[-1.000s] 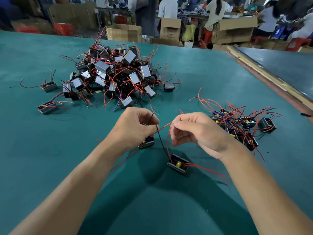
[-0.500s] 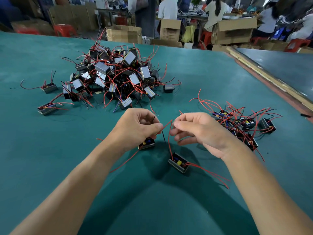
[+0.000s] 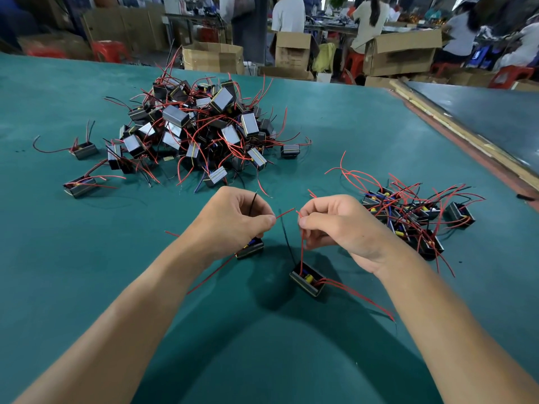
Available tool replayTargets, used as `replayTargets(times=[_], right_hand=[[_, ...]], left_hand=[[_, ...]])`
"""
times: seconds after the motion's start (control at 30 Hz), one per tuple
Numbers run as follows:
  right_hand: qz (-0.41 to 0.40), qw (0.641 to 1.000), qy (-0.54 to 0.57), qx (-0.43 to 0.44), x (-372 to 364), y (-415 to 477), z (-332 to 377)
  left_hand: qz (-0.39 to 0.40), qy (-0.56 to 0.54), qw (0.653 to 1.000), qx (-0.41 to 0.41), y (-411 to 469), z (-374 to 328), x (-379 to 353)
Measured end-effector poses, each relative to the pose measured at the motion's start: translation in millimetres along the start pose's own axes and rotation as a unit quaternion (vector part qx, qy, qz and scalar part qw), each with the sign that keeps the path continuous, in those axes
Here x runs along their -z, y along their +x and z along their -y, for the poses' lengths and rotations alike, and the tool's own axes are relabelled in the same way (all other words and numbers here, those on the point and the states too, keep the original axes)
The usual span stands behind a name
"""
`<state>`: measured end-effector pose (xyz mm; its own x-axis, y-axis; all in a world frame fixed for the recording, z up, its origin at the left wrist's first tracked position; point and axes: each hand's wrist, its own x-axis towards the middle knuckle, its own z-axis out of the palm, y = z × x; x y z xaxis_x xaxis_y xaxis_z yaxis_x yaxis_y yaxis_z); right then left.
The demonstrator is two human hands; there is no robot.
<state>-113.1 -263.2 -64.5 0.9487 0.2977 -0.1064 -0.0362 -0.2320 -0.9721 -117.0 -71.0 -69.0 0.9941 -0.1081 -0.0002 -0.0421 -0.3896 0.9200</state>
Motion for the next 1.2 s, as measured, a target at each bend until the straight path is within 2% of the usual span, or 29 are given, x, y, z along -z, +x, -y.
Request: replayTargets(times=[0.27, 0.43, 0.53, 0.7, 0.9, 1.2], right_hand=[[0.040, 0.999, 0.026, 0.008, 2, -3, 2], [0.021, 0.995, 0.076, -0.055, 2, 1, 1], [0.040, 0.989, 0.106, -0.094, 3, 3, -1], [0.088, 0.992, 0.036, -0.078, 3, 2, -4], [0.103, 0.993, -0.003, -0.063, -2, 2, -9], [0.129, 0.991, -0.033, -0.032, -5, 2, -14]], left_hand=[[0.000, 0.002, 1.000, -0.004, 0, -1, 0], [0.011, -0.010, 1.000, -0.011, -2, -4, 1], [0.026, -0.016, 0.999, -0.010, -3, -5, 1], [0.030, -0.060, 0.998, -0.005, -6, -10, 0], [0.005, -0.173, 0.984, 0.052, -2, -12, 7], [-0.028, -0.160, 0.987, 0.018, 1, -3, 6]])
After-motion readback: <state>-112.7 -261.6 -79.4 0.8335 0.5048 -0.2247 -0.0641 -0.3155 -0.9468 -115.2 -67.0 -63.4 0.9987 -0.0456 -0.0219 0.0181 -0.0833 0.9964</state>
